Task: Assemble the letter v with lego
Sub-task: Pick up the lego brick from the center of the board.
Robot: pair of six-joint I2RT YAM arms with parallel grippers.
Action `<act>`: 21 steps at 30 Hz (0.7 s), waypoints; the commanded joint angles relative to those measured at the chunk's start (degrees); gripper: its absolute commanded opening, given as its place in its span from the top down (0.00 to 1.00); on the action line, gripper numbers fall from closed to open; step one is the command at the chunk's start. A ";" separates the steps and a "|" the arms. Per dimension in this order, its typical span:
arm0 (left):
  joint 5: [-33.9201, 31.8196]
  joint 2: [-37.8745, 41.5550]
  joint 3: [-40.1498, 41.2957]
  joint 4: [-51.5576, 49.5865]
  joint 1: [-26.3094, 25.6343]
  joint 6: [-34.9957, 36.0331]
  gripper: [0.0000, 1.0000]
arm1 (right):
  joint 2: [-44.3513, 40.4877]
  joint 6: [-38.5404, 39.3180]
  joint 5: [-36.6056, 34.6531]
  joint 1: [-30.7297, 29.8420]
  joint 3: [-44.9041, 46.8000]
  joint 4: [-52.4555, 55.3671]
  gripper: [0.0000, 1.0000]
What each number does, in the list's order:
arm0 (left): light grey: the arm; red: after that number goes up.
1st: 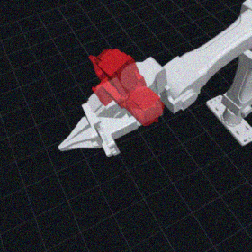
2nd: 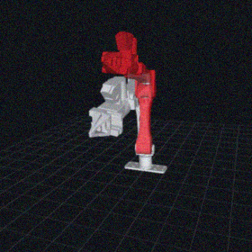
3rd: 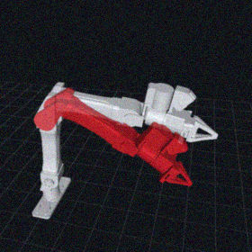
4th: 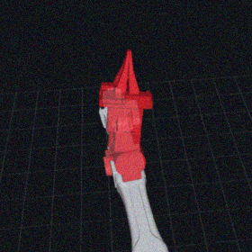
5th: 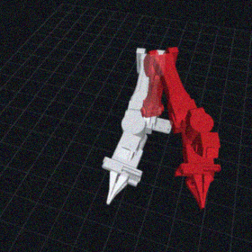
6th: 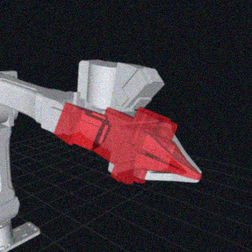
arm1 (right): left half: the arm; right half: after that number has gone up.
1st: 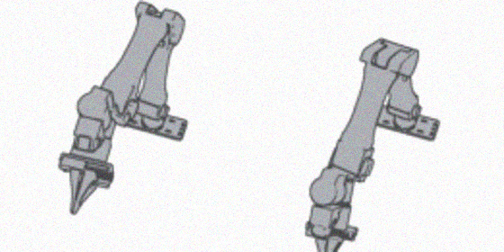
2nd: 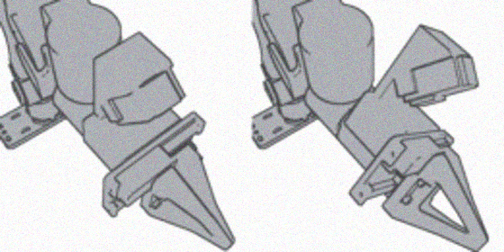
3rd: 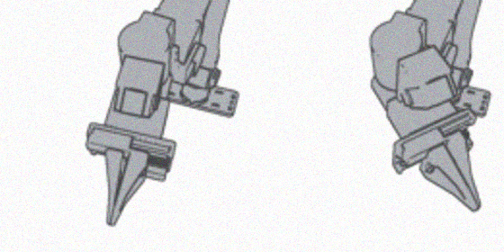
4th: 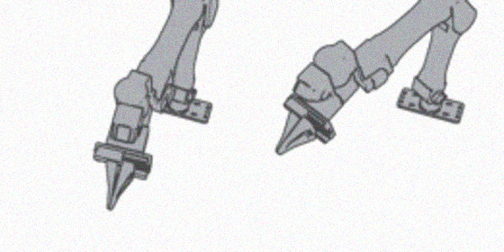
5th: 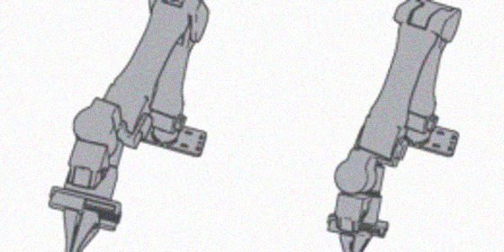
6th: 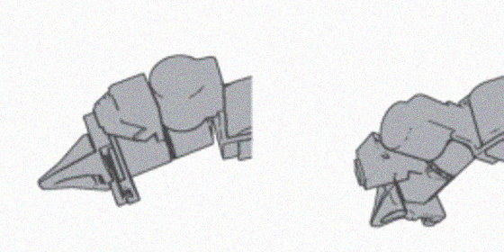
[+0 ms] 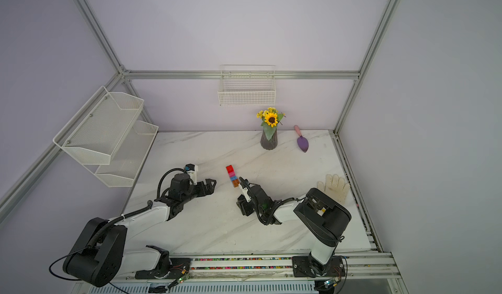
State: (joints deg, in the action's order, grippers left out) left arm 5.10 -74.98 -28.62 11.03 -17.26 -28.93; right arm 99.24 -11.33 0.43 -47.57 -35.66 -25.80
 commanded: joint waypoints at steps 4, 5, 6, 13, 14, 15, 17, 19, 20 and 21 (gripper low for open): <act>-1.06 1.68 0.15 0.31 0.31 0.28 0.00 | 2.33 -1.12 -5.27 -2.88 3.32 -5.33 0.36; -1.06 1.68 0.16 0.30 0.25 0.28 0.00 | 1.77 -1.43 -6.33 -3.17 4.01 -5.93 0.36; -1.06 1.64 0.16 0.27 0.30 0.28 0.00 | 1.19 -1.61 -7.08 -3.41 4.72 -6.32 0.36; -1.25 1.94 0.63 0.31 0.27 0.10 0.00 | -0.31 -2.11 -10.20 -4.23 8.42 -6.90 0.37; -1.24 1.97 0.71 0.48 0.24 0.01 0.00 | 0.10 -2.24 -10.10 -4.37 8.35 -7.07 0.37; -1.30 2.03 0.86 0.65 0.29 -0.14 0.00 | 0.24 -2.21 -10.30 -4.53 8.13 -6.92 0.38; -1.32 2.11 1.15 0.97 0.29 -0.47 0.00 | 0.63 -2.27 -10.86 -4.68 8.06 -7.34 0.38; -1.25 2.11 1.33 1.45 0.29 -0.73 0.00 | 1.60 -2.24 -10.89 -4.67 8.08 -8.03 0.38; -1.24 2.20 1.29 1.39 0.29 -0.78 0.00 | 2.17 -2.14 -10.81 -4.74 7.82 -7.80 0.39; -1.19 2.21 1.37 1.37 0.29 -0.78 0.00 | 2.58 -2.03 -10.71 -4.81 7.62 -7.77 0.39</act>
State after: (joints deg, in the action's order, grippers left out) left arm 4.25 -74.28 -27.70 11.09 -17.26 -29.39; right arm 99.20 -12.36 -9.76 -51.96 -28.71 -36.29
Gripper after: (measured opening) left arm 0.997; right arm 0.609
